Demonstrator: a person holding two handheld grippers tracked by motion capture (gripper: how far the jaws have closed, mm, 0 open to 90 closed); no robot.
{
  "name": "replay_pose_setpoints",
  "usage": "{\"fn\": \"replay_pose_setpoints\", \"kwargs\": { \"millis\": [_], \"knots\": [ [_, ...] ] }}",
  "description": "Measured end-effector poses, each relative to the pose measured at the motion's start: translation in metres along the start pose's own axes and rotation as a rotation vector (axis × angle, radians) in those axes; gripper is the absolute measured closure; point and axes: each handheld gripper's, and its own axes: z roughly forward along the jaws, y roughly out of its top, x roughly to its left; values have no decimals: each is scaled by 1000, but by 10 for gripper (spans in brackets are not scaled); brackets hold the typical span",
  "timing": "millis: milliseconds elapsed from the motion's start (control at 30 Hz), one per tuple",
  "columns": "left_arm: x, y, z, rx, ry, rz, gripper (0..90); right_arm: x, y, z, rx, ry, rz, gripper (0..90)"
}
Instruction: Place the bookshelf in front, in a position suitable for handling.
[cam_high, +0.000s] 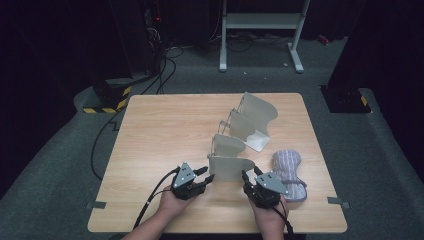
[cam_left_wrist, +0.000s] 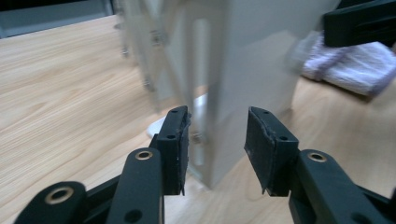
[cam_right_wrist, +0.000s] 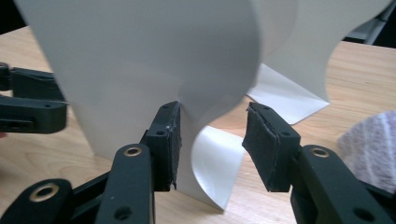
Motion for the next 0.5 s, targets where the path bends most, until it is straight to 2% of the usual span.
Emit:
{"fn": "replay_pose_setpoints", "kwargs": {
  "millis": [133, 267, 333, 367, 500],
  "knots": [
    [6, -1, -5, -6, 18, -10, 581, -3, 2, 0, -9, -7, 8, 552],
    [12, -4, -11, 6, 46, 8, 563, -6, 7, 4, -19, -10, 12, 549],
    [17, -7, -15, 8, 60, 2, 562, -7, 8, 5, -20, -10, 14, 548],
    [22, -9, -19, 13, 72, -14, 561, -10, 10, 7, -22, -13, 21, 544],
    [28, -12, -26, 14, 93, -30, 558, -15, 13, 12, -22, -14, 35, 540]
  ]
}}
